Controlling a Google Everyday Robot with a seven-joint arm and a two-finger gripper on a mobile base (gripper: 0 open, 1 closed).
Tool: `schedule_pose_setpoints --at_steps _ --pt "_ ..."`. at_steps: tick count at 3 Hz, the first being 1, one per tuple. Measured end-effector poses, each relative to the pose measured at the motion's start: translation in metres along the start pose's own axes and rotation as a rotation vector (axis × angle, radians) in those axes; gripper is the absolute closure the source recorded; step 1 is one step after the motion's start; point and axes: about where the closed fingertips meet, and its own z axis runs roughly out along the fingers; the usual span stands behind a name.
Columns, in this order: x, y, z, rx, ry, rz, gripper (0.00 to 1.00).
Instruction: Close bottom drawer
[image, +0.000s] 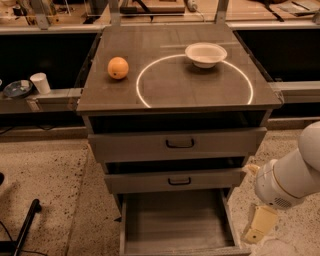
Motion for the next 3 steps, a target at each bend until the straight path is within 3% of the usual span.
schedule_pose_setpoints --at_steps 1,2,3 --pt "-0.022 0.003 0.074 -0.047 -0.122 -0.078 0.00" --pt "-0.025 0.030 0.163 -0.109 -0.249 -0.078 0.00" --pt "-0.024 0.027 0.192 -0.109 -0.284 -0.046 0.00"
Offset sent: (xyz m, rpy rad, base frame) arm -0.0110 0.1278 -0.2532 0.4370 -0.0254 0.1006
